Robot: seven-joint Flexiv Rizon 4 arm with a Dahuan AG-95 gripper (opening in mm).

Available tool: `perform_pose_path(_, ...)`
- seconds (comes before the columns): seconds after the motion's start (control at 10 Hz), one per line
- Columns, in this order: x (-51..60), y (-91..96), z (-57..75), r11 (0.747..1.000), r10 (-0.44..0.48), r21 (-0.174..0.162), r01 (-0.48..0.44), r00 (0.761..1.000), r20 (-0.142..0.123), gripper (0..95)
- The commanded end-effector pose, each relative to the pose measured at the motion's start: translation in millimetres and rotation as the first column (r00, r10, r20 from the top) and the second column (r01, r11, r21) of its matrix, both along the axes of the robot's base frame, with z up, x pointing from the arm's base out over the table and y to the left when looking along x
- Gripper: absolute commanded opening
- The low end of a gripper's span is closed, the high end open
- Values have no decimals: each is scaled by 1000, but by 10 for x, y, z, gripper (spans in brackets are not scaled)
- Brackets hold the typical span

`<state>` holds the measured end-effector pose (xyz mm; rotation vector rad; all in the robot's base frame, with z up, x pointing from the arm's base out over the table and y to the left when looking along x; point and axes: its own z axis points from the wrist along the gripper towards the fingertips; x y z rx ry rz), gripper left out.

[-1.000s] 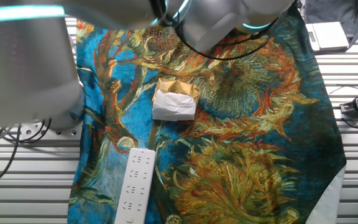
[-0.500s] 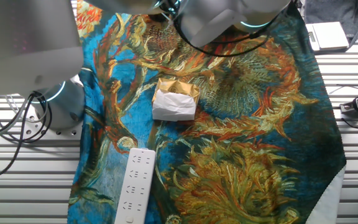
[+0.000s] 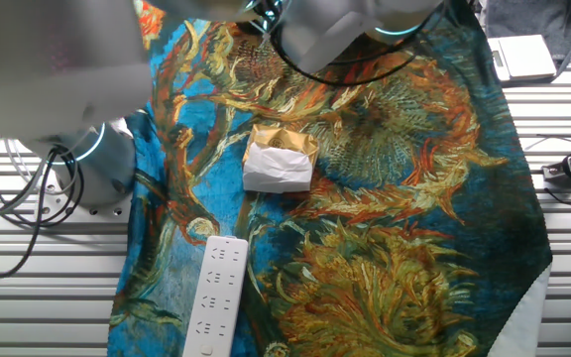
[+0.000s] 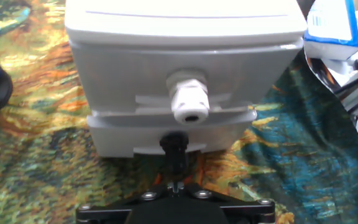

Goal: Grasp the handle and close the drawer

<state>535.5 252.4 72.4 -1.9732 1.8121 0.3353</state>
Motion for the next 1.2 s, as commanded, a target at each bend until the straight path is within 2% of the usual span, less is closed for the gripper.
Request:
perform_pose_path(0.1,-13,19,-2,1000,-2,5,2,1000,3,0)
perform_pose_path(0.4,-34,85,-14,1000,-20,18,19,1000,3,0)
perform_pose_path(0.9,-50,132,-22,998,-27,60,27,1000,8,0)
perform_pose_path(1.2,-57,150,-25,997,-27,68,26,1000,9,0)
